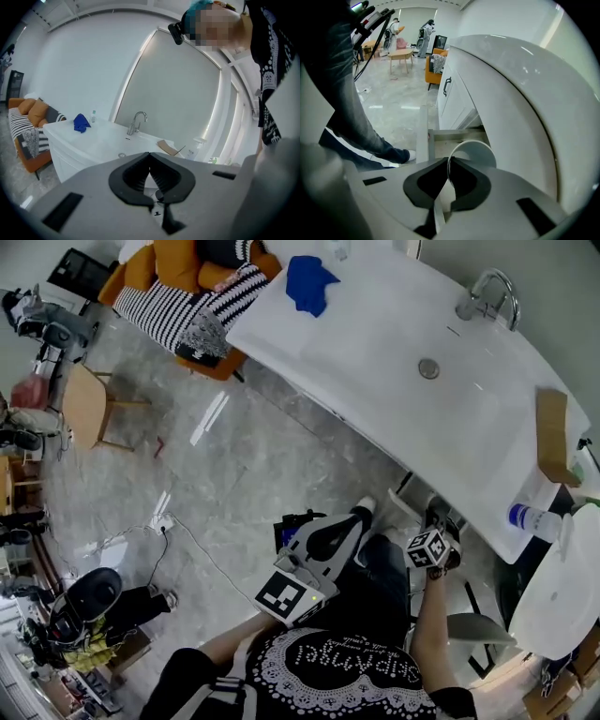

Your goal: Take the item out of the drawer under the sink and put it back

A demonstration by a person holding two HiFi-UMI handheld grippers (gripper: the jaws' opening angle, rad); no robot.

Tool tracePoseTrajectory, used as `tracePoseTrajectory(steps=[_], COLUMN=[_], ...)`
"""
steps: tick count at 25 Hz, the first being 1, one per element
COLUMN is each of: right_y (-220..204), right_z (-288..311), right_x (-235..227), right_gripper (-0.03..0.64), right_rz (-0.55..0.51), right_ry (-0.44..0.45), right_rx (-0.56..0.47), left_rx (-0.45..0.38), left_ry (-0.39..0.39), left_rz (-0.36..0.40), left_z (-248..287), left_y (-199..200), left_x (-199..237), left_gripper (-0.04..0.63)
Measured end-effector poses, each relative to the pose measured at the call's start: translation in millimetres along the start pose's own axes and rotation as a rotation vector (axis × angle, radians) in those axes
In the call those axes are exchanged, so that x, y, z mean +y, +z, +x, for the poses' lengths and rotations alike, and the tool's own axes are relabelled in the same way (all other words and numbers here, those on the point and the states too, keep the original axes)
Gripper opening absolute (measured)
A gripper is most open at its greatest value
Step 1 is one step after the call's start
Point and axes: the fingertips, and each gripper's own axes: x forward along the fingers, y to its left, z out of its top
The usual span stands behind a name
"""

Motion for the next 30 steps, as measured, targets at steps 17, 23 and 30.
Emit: tracePoseTrajectory(steps=[17,23,30], right_y=[38,36,31], right_z=[-60,-80,-101], right_x=[-7,-10,3], right_gripper=[0.026,0.026,0.026], right_rz=[0.173,0.241,0.275], right_ry=[-0.03,-0.038,-0.023], right_rx=[-0.115,-0.137,-0.161], left_rx=[-0.076,-0.087,-0.1], left_ry=[-0.062,-0.099,-0.12], left_rz=[-0.003,-0.004,0.007], left_z=[18,20,19], left_y=[40,43,45], left_x=[-7,-14,-21], left_gripper=[0.005,0.005,0.005])
